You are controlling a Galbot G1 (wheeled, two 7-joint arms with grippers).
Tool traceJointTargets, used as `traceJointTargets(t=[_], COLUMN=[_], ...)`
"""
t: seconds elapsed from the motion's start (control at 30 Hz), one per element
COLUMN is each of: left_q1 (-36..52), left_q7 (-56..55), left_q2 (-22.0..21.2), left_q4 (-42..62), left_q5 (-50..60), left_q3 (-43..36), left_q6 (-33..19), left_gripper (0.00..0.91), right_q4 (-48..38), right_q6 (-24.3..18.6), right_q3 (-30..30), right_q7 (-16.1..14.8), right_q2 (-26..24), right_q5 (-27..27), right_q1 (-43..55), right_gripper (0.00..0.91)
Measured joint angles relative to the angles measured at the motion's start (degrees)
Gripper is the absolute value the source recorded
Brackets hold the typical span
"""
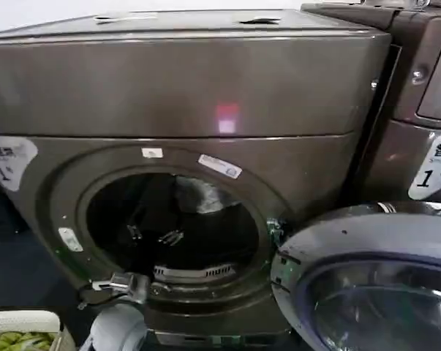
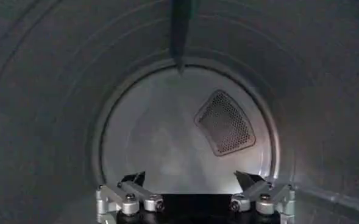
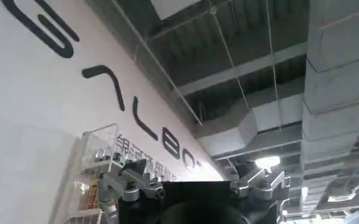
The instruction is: Grasp the clothes from the dryer.
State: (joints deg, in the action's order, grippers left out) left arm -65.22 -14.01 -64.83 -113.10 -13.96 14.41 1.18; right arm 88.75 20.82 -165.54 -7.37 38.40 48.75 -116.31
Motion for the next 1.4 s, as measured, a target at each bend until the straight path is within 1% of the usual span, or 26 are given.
traceJointTargets(t=[0.8,1.13,1.4], left_q1=[0.9,3.3,8.6], left_q7=[0.0,0.0,0.5], left_q2=[-0.6,-2.5,-5.3], left_q4=[0.8,4.3,10.4], left_q5=[0.0,0.1,0.1], left_q3=[-0.3,-1.6,-2.3], left_q6=[0.0,-0.3,0.2], left_gripper=[0.907,0.907,0.907], right_q4=[0.5,1.4,1.7], right_q6=[-0.2,0.2,0.0], right_q3=[-0.8,-1.3,-1.1], right_q7=[-0.5,-1.5,-2.6], right_q2=[0.2,0.3,0.4], right_q5=[-0.4,-2.8,-4.1], right_q1=[-0.5,-1.0,-0.7], right_gripper=[0.907,0.907,0.907])
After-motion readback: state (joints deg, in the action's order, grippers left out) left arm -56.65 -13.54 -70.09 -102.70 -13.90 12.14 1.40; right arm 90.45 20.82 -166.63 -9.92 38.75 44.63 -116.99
